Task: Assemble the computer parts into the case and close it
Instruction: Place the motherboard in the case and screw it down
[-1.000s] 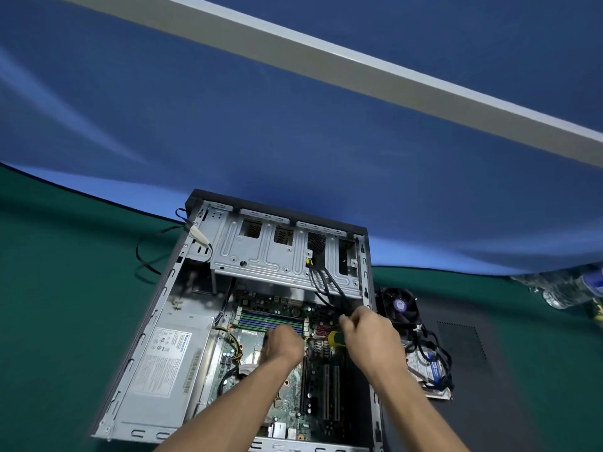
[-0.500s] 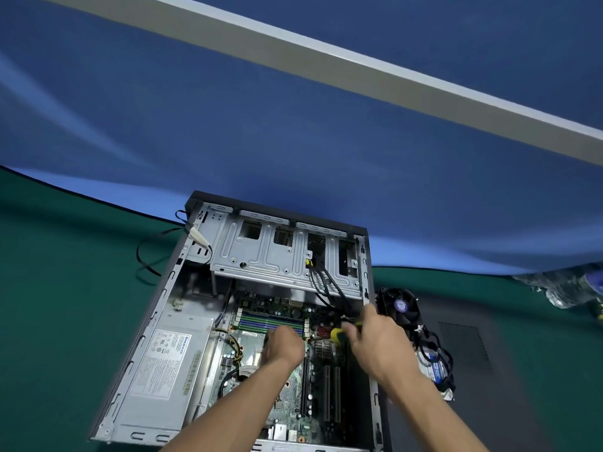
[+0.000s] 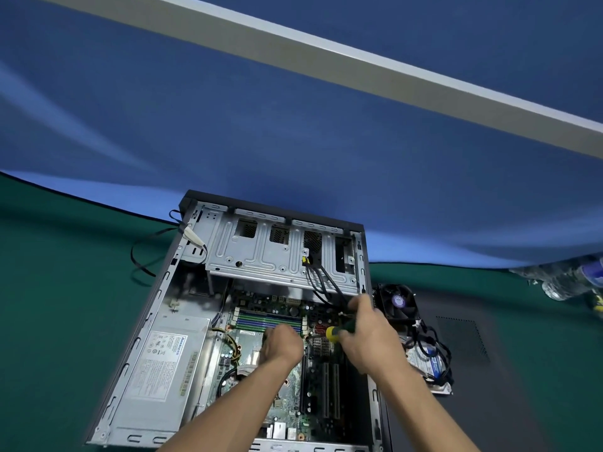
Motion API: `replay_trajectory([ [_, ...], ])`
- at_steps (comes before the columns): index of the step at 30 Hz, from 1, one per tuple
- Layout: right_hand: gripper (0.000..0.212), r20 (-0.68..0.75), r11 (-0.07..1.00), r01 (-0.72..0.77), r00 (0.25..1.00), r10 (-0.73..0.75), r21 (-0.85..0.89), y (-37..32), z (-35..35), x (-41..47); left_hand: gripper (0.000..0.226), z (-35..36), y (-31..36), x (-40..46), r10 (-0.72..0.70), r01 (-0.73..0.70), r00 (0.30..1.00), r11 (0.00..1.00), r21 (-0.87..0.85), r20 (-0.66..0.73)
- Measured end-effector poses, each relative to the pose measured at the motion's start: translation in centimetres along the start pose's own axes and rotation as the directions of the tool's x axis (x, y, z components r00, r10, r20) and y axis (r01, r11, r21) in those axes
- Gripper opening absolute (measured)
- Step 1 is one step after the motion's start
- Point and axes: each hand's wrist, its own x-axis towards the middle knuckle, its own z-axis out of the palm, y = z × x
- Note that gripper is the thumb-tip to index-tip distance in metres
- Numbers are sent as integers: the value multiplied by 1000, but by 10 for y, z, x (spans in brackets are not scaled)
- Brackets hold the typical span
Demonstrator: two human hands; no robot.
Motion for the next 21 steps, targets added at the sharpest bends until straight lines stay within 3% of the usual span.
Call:
replay_trajectory([
  [3,40,-128,988,-87,989,70,-131,-3,4,-2,35,0,0,-1,-5,5,1000,1000,-4,3],
  [7,36,19,993,-67,998,66,97,-10,5,-4,35,-2,3,-2,-9,9,1000,1000,8,12],
  [9,24,-31,998,-46,998,47,47,-13,7,-4,35,-3,4,-2,-8,8,1000,1000,3,21],
  [11,34,-130,992,-100,988,88,-83,-15,10,-4,35,-4,3,-1,-9,9,1000,1000,-3,19],
  [16,30,-36,998,-37,999,39,55,-23,14,-7,36,-5,2,-2,-4,4,1000,1000,-6,8],
  [19,29,-149,993,-78,987,64,-91,-22,9,-2,36,-5,1,-2,0,0,1000,1000,-26,4],
  [21,33,-119,994,-96,989,89,-58,-17,4,2,36,-5,1,-2,-3,3,1000,1000,-31,2],
])
